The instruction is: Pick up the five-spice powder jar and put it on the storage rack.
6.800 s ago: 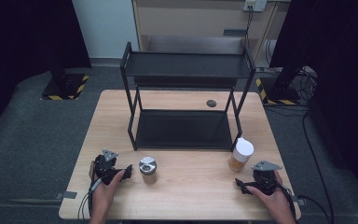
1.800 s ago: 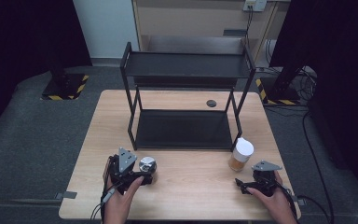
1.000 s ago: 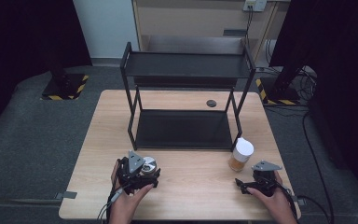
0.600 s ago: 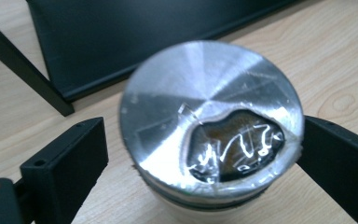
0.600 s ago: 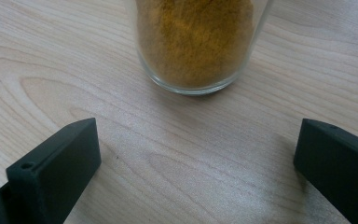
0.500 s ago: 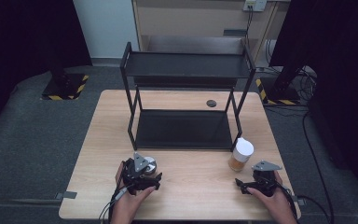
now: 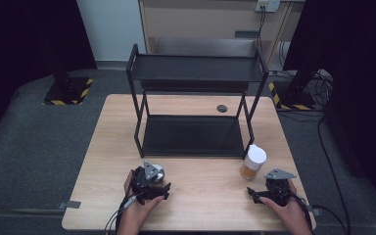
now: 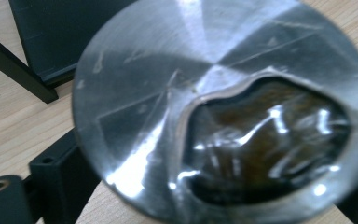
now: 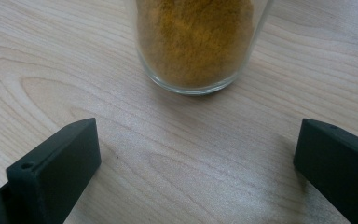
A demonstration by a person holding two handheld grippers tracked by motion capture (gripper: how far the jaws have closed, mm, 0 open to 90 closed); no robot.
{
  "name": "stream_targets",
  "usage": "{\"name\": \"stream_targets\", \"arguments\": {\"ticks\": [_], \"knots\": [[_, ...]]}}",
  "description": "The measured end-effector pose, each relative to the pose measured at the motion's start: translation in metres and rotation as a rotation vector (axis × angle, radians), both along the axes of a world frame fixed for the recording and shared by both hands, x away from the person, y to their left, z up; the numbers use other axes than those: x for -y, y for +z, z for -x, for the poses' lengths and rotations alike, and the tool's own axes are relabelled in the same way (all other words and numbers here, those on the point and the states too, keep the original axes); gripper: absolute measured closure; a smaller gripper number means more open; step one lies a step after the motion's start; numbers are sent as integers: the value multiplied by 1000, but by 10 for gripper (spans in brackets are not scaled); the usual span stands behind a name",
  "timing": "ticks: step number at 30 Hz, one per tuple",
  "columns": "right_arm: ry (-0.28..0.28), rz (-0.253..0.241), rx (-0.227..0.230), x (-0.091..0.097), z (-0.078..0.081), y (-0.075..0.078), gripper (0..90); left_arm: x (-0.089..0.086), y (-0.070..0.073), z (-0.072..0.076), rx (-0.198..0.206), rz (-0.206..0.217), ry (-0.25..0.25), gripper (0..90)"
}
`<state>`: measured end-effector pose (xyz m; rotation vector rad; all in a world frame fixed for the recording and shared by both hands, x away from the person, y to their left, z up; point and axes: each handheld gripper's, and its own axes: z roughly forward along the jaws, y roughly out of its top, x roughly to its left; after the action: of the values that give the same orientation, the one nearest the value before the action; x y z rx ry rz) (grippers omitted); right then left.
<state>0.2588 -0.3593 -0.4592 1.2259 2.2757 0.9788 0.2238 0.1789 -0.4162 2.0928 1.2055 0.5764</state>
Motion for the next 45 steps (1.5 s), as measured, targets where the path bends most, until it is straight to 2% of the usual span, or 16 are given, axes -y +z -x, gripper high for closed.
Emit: {"name": "stream_targets", "arguments": {"ticks": [10,18,20,31,39,45], "knots": [[0,0,0,0,0,0,15,-3,-2,-3,-12,18,-21,155],[0,0,0,0,0,0,15,-7,-4,-4,-4,34,-24,282],[0,0,0,0,0,0,14,-11,-6,-5,-4,57,-25,297],[0,0,0,0,0,0,15,-10,-4,-5,-12,61,-14,300],[0,0,0,0,0,0,14,-13,4,3,30,85,5,299],[0,0,0,0,0,0,15,-13,11,6,51,82,16,300]]}}
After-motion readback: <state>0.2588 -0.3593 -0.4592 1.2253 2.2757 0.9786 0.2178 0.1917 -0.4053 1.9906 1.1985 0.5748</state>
